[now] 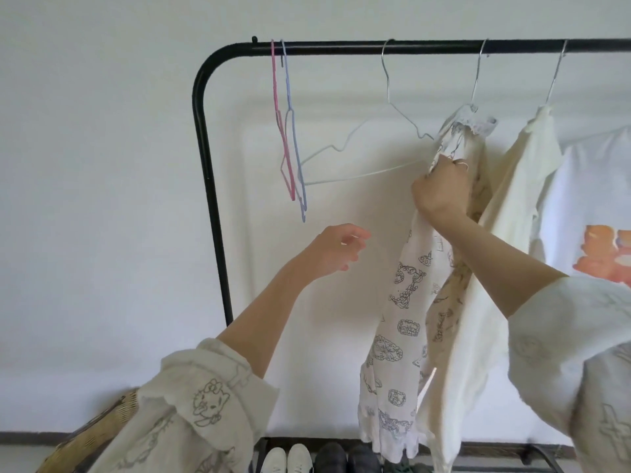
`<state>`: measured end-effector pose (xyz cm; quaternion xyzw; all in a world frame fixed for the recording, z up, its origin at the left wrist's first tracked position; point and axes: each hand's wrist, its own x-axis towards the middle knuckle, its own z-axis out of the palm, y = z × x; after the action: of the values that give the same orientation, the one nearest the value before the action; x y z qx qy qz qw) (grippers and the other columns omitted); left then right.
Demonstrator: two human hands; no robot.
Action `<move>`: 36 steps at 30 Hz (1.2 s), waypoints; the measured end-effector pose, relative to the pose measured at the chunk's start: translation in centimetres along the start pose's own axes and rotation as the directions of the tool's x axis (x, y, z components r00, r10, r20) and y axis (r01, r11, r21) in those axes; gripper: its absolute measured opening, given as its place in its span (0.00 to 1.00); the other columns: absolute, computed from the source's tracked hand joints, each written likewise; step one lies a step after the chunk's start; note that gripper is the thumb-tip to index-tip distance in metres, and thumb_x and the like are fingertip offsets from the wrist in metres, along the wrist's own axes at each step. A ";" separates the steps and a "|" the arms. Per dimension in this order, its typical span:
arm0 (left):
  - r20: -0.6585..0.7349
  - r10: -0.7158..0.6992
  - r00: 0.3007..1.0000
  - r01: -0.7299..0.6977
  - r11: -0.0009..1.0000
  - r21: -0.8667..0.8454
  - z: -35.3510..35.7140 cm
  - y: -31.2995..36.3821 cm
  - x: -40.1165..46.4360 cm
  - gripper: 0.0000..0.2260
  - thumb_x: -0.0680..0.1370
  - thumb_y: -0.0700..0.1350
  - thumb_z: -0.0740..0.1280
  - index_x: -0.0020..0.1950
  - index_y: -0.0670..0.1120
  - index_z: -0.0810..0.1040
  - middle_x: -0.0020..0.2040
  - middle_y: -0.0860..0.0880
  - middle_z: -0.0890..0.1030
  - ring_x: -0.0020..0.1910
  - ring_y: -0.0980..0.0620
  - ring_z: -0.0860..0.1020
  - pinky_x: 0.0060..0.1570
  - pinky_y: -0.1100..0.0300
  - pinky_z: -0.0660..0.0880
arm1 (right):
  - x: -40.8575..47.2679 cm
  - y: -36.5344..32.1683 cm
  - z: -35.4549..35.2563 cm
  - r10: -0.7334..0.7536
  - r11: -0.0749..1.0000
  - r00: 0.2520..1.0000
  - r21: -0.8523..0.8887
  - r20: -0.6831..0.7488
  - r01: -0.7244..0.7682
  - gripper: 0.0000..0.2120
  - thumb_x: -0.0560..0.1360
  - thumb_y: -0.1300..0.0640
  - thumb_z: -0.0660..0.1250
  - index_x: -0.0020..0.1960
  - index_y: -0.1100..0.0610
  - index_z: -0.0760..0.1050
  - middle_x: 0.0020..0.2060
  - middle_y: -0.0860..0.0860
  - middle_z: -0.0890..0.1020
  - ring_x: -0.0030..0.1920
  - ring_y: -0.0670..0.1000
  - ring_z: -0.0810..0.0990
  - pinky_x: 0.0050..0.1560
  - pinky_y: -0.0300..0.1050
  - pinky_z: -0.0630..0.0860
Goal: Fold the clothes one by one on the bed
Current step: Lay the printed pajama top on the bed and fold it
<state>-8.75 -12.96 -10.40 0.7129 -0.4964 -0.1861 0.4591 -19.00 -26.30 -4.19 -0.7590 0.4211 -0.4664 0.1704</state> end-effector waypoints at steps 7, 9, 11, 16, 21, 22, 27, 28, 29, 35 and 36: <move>-0.055 0.005 0.999 -0.010 0.995 -0.100 2.5 2.8 3.2 0.14 0.82 0.44 0.56 0.66 0.46 0.71 0.55 0.48 0.73 0.50 0.51 0.74 0.53 0.55 0.76 | 1.1 3.0 -1.5 -0.168 0.968 0.982 0.171 -0.092 0.181 0.14 0.75 0.55 0.53 0.33 0.60 0.63 0.31 0.56 0.70 0.36 0.57 0.67 0.38 0.43 0.56; -0.090 0.033 0.995 -0.044 0.993 -0.113 3.4 4.7 4.3 0.15 0.82 0.45 0.55 0.67 0.45 0.70 0.54 0.48 0.72 0.46 0.52 0.73 0.46 0.59 0.76 | 1.3 3.7 -2.4 -0.207 0.938 0.975 0.268 -0.082 0.221 0.13 0.70 0.54 0.51 0.28 0.55 0.58 0.25 0.51 0.65 0.33 0.55 0.64 0.36 0.45 0.57; -0.129 0.066 0.989 -0.081 0.990 -0.118 4.0 6.5 5.5 0.15 0.82 0.46 0.54 0.68 0.48 0.67 0.58 0.48 0.71 0.45 0.53 0.72 0.44 0.61 0.73 | 1.3 4.4 -3.1 -0.224 0.895 0.973 0.384 -0.055 0.227 0.12 0.68 0.56 0.52 0.27 0.52 0.54 0.23 0.47 0.61 0.29 0.51 0.60 0.34 0.46 0.57; -0.172 0.099 0.980 -0.128 0.977 -0.169 4.9 9.5 8.4 0.27 0.82 0.51 0.54 0.78 0.50 0.46 0.77 0.53 0.52 0.75 0.53 0.55 0.68 0.58 0.57 | 2.3 6.3 -4.1 -0.203 0.800 0.979 0.581 0.032 0.148 0.13 0.67 0.58 0.56 0.28 0.52 0.54 0.17 0.43 0.60 0.25 0.44 0.57 0.29 0.40 0.55; -0.171 -0.018 0.985 -0.029 0.963 -0.267 5.9 10.3 11.0 0.31 0.79 0.59 0.56 0.77 0.48 0.52 0.75 0.51 0.60 0.73 0.49 0.60 0.68 0.49 0.59 | 3.0 6.9 -4.5 -0.301 0.773 0.952 0.600 0.060 0.207 0.21 0.73 0.56 0.61 0.27 0.51 0.53 0.19 0.44 0.57 0.25 0.44 0.55 0.29 0.39 0.53; -0.184 -0.015 0.983 -0.038 0.960 -0.277 6.1 10.3 11.1 0.27 0.80 0.58 0.56 0.74 0.46 0.59 0.70 0.50 0.67 0.68 0.49 0.66 0.65 0.50 0.63 | 3.1 6.9 -4.5 -0.317 0.768 0.946 0.603 0.069 0.213 0.23 0.76 0.54 0.62 0.28 0.51 0.52 0.19 0.44 0.56 0.25 0.44 0.55 0.30 0.39 0.53; -0.151 -0.035 0.988 -0.023 0.930 -0.366 5.8 10.2 11.0 0.38 0.65 0.72 0.65 0.65 0.46 0.74 0.63 0.48 0.78 0.63 0.47 0.75 0.66 0.46 0.68 | 3.2 6.7 -3.5 -0.297 0.758 0.952 0.626 0.077 0.185 0.23 0.82 0.52 0.52 0.29 0.52 0.55 0.24 0.45 0.59 0.28 0.44 0.59 0.34 0.42 0.59; -0.113 -0.035 0.993 -0.012 0.921 -0.390 5.6 10.1 11.1 0.44 0.60 0.74 0.66 0.67 0.47 0.73 0.64 0.48 0.77 0.64 0.47 0.74 0.67 0.44 0.67 | 3.0 6.7 -3.2 -0.309 0.768 0.948 0.608 0.073 0.203 0.21 0.83 0.52 0.50 0.31 0.52 0.57 0.26 0.46 0.62 0.30 0.45 0.62 0.37 0.44 0.61; -0.079 -0.033 0.996 -0.002 0.916 -0.400 5.6 10.2 10.8 0.46 0.60 0.74 0.67 0.69 0.47 0.71 0.67 0.48 0.74 0.67 0.46 0.71 0.68 0.43 0.65 | 2.9 6.6 -2.8 -0.320 0.795 0.945 0.562 0.068 0.229 0.19 0.83 0.52 0.47 0.33 0.52 0.59 0.30 0.46 0.65 0.34 0.46 0.64 0.41 0.45 0.63; 0.082 0.093 0.992 -0.057 0.928 -0.368 5.1 8.9 9.8 0.28 0.64 0.60 0.75 0.60 0.50 0.80 0.61 0.50 0.80 0.67 0.47 0.72 0.70 0.41 0.60 | 2.9 6.9 -1.4 -0.290 0.831 0.941 0.533 0.172 0.158 0.17 0.83 0.55 0.45 0.36 0.48 0.59 0.35 0.44 0.64 0.35 0.37 0.67 0.43 0.39 0.60; 0.086 0.095 0.992 -0.057 0.927 -0.370 4.8 8.6 9.8 0.25 0.65 0.59 0.75 0.59 0.50 0.80 0.59 0.49 0.81 0.65 0.46 0.74 0.69 0.40 0.61 | 2.8 6.7 -1.3 -0.293 0.824 0.937 0.547 0.189 0.148 0.17 0.83 0.55 0.45 0.36 0.49 0.59 0.34 0.45 0.64 0.35 0.37 0.66 0.43 0.40 0.60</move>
<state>-12.59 -24.53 -3.76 0.5843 -0.5028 -0.2939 0.5651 -22.76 -32.29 -6.34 -0.7827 0.1599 -0.4745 0.3697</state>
